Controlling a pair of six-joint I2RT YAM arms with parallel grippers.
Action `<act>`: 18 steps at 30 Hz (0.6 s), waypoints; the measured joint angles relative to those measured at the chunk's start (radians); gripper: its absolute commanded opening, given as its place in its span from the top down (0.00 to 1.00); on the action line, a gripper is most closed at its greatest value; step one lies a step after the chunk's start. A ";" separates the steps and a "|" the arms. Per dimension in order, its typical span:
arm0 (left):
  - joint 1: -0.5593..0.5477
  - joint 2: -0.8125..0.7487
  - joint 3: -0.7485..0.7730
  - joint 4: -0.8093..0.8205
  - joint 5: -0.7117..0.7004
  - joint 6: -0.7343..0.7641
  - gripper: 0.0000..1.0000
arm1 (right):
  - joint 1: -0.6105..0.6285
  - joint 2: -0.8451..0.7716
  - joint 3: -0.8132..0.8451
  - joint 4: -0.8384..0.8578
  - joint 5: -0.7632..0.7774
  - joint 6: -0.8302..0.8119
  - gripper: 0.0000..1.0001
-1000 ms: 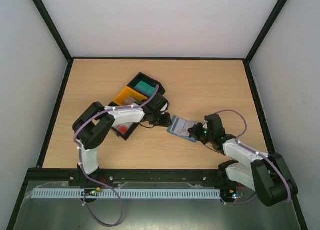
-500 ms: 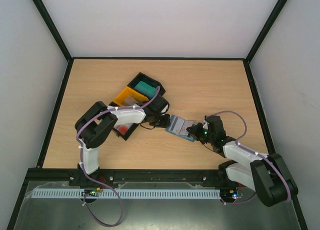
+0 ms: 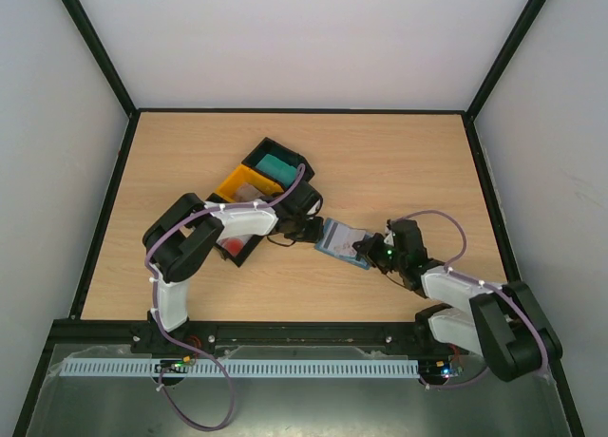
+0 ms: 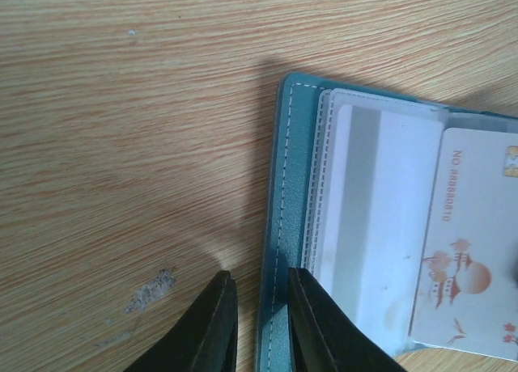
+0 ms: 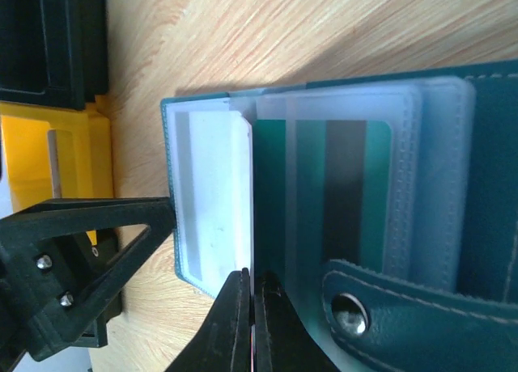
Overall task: Put the credit cards into the card holder
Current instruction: Insert the credit card into the card holder.
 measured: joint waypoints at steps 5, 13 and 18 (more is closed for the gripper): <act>0.000 0.000 -0.002 0.003 0.001 -0.002 0.78 | 0.000 0.084 0.000 0.078 -0.032 0.005 0.98; 0.000 0.000 -0.005 0.010 0.010 -0.009 0.78 | 0.000 0.130 0.000 0.142 -0.027 0.015 0.98; 0.000 0.000 -0.005 0.011 0.012 -0.010 0.78 | 0.000 0.151 0.000 0.156 -0.009 0.001 0.98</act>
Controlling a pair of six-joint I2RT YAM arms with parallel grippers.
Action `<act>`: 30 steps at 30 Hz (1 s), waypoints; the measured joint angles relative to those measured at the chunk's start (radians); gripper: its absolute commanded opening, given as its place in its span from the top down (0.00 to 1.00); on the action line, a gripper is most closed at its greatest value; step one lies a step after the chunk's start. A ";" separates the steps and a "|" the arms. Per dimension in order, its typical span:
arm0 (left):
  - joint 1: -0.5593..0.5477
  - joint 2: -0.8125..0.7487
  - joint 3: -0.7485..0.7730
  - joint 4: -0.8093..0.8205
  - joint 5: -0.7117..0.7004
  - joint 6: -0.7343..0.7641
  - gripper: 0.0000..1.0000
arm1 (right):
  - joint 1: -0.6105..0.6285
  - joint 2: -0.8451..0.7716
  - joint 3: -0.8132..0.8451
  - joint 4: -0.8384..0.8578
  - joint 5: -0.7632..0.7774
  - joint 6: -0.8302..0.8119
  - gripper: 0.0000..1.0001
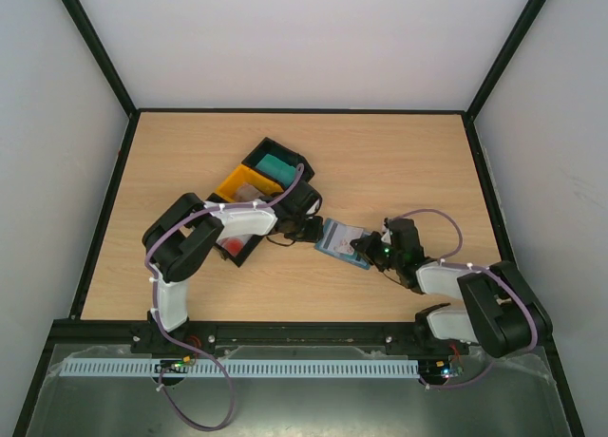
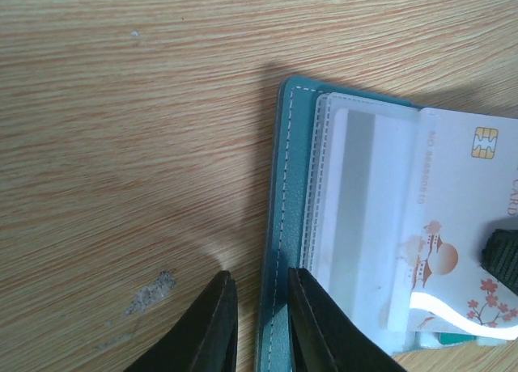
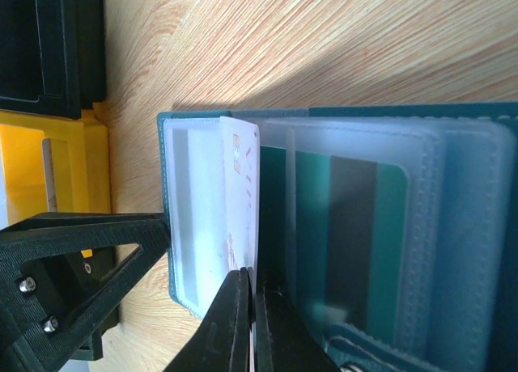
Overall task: Put the credit cards into the card holder
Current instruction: Insert the credit card into the card holder.
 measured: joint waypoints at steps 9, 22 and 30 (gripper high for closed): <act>0.000 0.000 0.000 0.001 0.011 0.000 0.78 | -0.001 0.115 0.001 0.119 -0.055 -0.001 0.96; 0.000 0.000 -0.002 0.004 0.018 0.001 0.78 | 0.035 0.210 0.028 0.197 -0.088 0.016 0.96; 0.007 0.000 -0.004 0.004 0.013 0.002 0.82 | 0.073 0.262 0.037 0.270 -0.055 0.064 0.94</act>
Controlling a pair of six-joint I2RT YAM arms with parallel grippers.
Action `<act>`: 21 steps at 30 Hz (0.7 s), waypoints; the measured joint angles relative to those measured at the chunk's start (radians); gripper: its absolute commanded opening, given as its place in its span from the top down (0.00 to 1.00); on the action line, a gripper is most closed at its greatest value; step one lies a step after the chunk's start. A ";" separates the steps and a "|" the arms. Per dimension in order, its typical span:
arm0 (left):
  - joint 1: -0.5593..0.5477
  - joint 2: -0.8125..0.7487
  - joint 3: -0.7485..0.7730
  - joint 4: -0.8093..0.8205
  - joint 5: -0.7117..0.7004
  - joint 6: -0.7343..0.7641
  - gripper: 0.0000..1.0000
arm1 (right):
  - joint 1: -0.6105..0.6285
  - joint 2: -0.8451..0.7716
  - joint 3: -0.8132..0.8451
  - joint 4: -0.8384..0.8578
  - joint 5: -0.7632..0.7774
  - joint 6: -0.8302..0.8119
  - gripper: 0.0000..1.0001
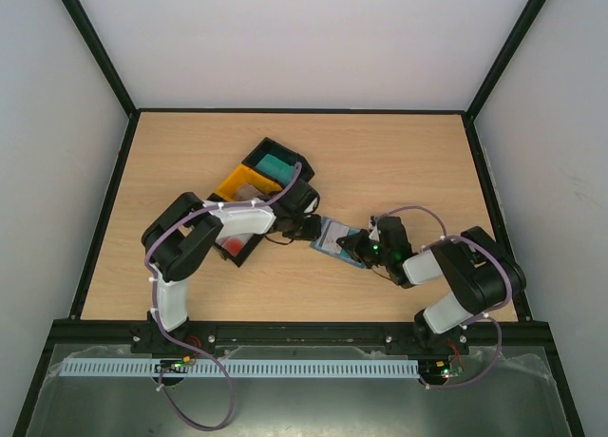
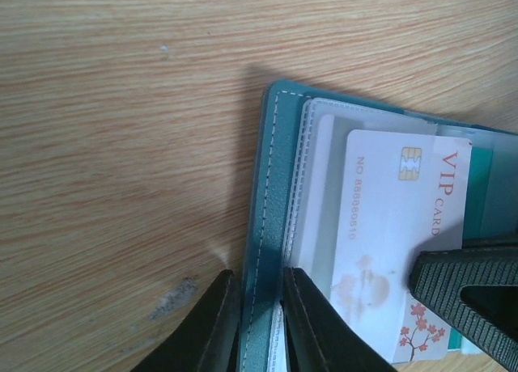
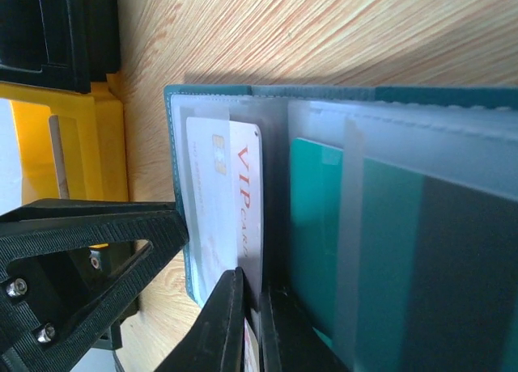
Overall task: Put the credit cards into the card holder
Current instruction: Insert the credit card into the card holder.
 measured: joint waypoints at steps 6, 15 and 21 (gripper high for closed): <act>0.008 -0.001 -0.005 0.006 -0.008 0.000 0.83 | 0.022 0.019 0.003 0.038 0.029 0.031 0.83; -0.003 -0.002 -0.014 0.026 0.008 0.003 0.83 | 0.047 -0.138 0.020 -0.156 0.127 0.016 0.54; -0.005 -0.002 -0.015 0.028 0.022 0.014 0.83 | 0.071 -0.182 0.102 -0.356 0.206 -0.017 0.50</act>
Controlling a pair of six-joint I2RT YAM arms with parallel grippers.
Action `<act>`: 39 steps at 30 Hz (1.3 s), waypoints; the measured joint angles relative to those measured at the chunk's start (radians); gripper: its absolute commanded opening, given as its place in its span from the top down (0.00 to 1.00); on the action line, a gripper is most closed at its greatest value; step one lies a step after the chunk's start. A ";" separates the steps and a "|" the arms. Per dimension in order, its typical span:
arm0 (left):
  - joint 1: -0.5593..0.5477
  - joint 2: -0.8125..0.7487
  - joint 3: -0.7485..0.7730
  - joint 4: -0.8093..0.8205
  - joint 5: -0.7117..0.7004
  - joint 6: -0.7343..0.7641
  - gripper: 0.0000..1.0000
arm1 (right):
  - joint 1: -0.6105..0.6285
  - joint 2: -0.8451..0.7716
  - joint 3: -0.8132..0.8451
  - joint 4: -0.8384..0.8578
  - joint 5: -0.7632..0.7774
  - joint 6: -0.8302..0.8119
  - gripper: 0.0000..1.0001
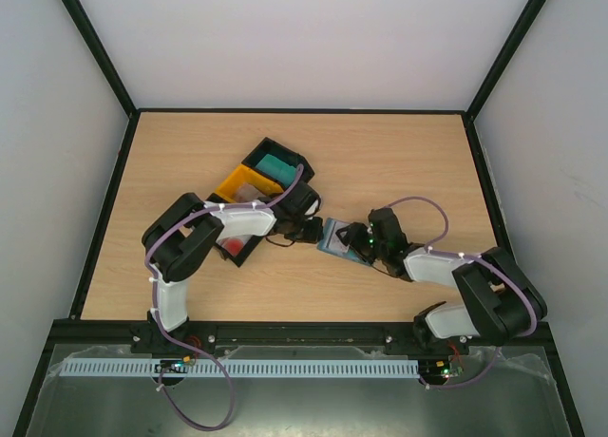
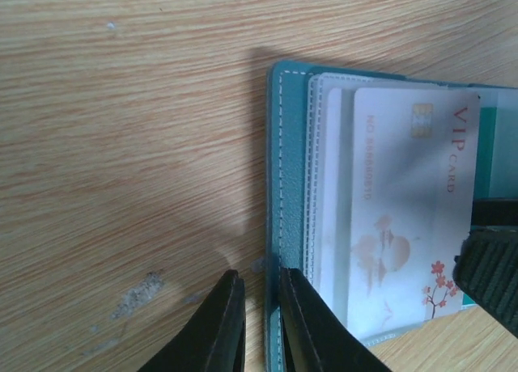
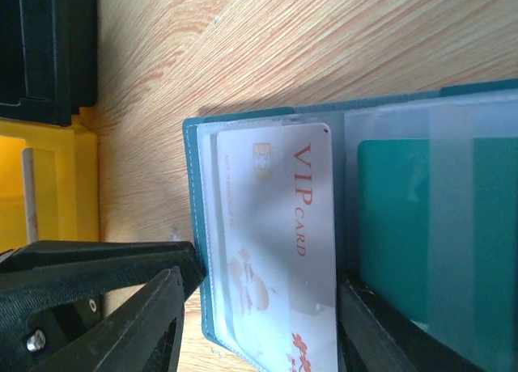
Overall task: Put the credit cards into the card holder
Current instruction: Insert the credit card into the card holder.
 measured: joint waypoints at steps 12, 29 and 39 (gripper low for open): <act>0.006 0.000 -0.023 0.035 0.069 0.014 0.83 | 0.113 0.087 0.198 -0.255 0.198 -0.056 0.47; 0.005 -0.046 -0.055 0.022 0.080 0.025 0.59 | 0.136 -0.123 0.241 -0.521 0.422 -0.149 0.28; 0.006 -0.056 -0.048 0.023 0.108 0.009 0.52 | 0.066 -0.269 0.183 -0.680 0.643 -0.131 0.20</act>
